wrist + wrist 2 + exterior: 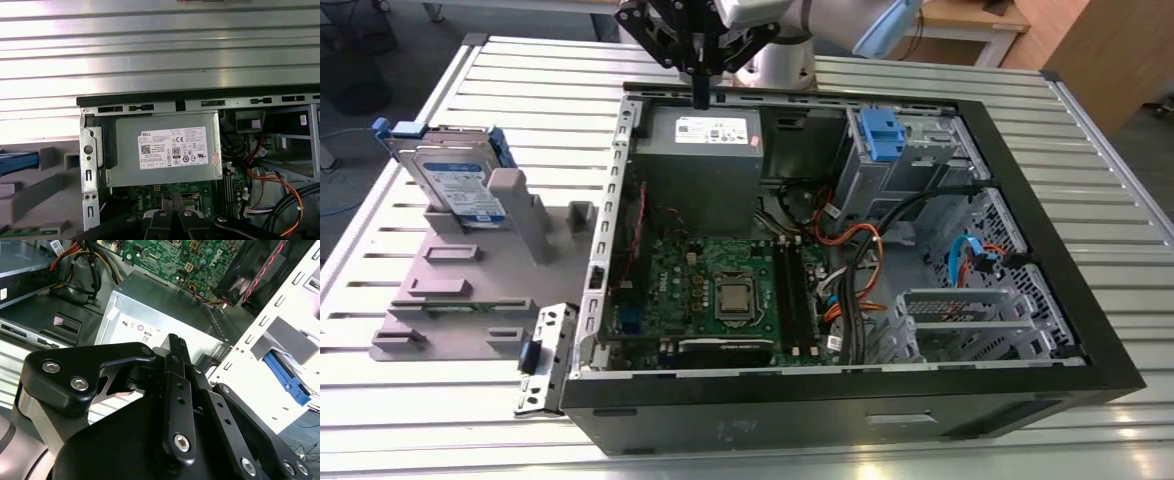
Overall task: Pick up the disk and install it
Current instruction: 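Reach for the disk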
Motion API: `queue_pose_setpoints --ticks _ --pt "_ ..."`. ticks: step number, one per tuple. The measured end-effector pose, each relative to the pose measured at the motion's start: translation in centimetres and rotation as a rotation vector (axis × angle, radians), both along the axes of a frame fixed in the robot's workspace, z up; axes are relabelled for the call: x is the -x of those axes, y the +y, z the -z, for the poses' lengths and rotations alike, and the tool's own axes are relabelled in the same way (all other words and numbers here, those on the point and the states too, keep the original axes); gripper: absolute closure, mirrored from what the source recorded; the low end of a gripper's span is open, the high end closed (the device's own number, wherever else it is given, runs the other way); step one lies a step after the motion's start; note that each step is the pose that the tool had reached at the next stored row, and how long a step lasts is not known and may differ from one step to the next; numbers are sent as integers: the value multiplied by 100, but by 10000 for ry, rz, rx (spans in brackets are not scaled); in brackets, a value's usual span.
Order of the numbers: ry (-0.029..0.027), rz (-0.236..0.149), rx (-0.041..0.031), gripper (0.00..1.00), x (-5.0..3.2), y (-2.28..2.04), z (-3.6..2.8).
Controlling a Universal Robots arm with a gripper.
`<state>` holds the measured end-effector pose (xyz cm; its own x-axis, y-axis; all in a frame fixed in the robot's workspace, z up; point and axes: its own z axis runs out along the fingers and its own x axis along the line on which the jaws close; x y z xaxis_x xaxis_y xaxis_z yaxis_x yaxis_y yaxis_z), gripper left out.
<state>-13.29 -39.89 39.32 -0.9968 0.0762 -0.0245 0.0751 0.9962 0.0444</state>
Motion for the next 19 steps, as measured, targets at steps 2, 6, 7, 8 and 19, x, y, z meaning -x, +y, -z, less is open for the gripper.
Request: queue_pose_setpoints --ticks 2,6,7,8,19 --pt "0 0 0 89 15 0 1" --pt "0 0 0 89 42 0 1" --pt "0 0 0 89 48 0 1" --pt "0 0 0 89 53 0 1" --pt "0 0 0 89 103 0 1"
